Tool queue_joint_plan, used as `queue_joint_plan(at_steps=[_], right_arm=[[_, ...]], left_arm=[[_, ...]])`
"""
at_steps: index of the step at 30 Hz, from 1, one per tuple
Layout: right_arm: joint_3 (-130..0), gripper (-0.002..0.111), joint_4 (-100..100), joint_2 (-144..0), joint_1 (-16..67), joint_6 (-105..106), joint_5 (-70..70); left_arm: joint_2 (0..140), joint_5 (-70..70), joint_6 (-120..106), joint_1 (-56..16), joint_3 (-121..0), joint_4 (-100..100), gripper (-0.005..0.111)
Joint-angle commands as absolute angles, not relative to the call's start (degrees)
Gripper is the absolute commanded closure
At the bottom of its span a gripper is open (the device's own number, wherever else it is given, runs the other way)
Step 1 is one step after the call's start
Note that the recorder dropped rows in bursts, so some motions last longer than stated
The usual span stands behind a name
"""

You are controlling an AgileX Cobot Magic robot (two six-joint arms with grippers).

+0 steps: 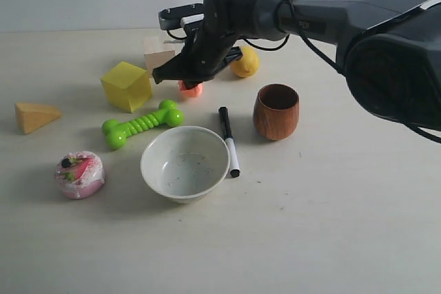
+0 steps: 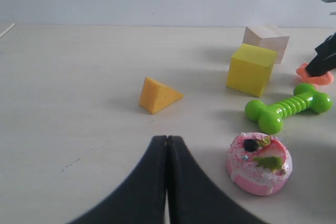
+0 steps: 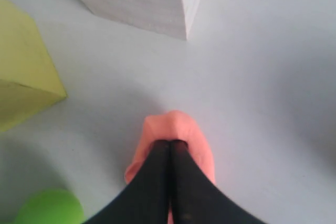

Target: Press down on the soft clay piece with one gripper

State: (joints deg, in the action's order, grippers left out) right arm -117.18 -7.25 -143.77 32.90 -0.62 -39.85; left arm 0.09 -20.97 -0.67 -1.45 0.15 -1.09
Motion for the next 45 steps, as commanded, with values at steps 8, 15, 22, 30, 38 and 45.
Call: queue_joint_plan(at_steps=[8,15,22,30,38,45], right_arm=[[-117.60,0.104,-7.54,-144.34,32.97,0.00,-39.72],[-117.60,0.084,-7.54,-144.09,32.97,0.00,-39.72],[-117.60,0.082,-10.73,-144.00,32.97,0.00,-39.72],[-118.62,0.083,-11.84,-143.34,32.97,0.00,-39.04],[-119.09,0.088,-11.59,-143.30,32.97,0.00,-39.31],[-119.09,0.088,-8.89,-140.86,32.97,0.00,-40.64]], left_arm=[[0.00,-20.33,-0.68,-1.75,0.00,-1.29,0.107],[0.00,-20.33,-0.68,-1.75,0.00,-1.29,0.107],[0.00,-20.33,-0.68,-1.75,0.00,-1.29,0.107],[0.00,-20.33,-0.68,-1.75,0.00,-1.29,0.107],[0.00,-20.33,-0.68,-1.75,0.00,-1.29,0.107],[0.00,-20.33,-0.68,-1.75,0.00,-1.29,0.107]])
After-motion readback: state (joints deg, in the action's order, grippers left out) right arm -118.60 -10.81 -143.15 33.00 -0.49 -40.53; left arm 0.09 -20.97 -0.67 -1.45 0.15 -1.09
